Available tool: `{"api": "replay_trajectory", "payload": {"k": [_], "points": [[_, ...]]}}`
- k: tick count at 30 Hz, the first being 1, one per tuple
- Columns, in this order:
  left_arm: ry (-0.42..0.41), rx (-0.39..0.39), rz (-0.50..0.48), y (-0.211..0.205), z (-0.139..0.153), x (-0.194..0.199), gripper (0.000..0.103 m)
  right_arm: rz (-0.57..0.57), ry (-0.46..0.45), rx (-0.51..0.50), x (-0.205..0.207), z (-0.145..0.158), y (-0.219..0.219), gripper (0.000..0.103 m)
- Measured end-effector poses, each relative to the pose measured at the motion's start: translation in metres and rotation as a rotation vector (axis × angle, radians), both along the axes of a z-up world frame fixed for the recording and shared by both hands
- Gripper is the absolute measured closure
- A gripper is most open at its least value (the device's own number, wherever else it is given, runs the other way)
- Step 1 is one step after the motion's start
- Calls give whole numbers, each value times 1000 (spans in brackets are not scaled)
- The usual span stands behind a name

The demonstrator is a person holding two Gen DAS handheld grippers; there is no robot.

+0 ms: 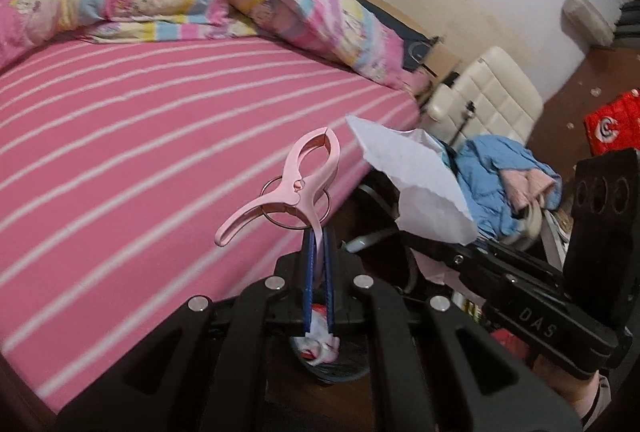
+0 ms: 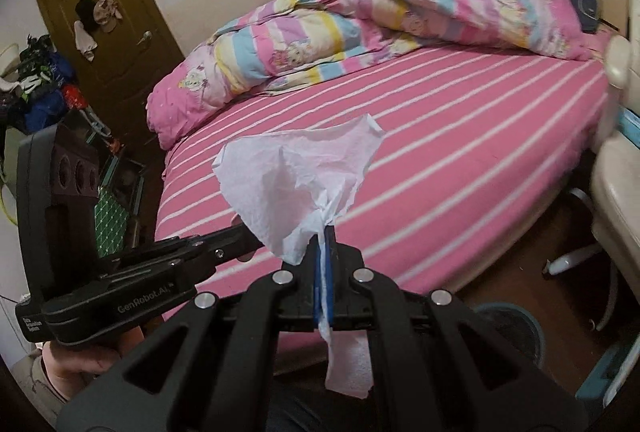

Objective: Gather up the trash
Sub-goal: 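Carry the pink clip and pink tissue over the black bin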

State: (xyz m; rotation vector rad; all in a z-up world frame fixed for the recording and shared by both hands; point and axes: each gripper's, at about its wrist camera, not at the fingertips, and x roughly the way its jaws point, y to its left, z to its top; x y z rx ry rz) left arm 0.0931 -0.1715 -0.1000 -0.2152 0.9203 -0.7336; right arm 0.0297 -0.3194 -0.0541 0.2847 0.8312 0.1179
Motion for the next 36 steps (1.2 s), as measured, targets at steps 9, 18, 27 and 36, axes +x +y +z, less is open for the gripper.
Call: {"api": "replay_trajectory", "payload": {"k": [9, 18, 27, 36], "points": [[97, -14, -109, -73, -40, -39, 99, -102, 50, 5, -66, -21, -71, 101], [211, 24, -197, -135, -101, -61, 99, -208, 147, 33, -105, -71, -133, 101], [276, 71, -257, -178, -140, -73, 99, -270, 240, 51, -119, -117, -168, 101], [449, 159, -284, -198, -212, -68, 99, -313, 379, 69, -124, -177, -184, 101]]}}
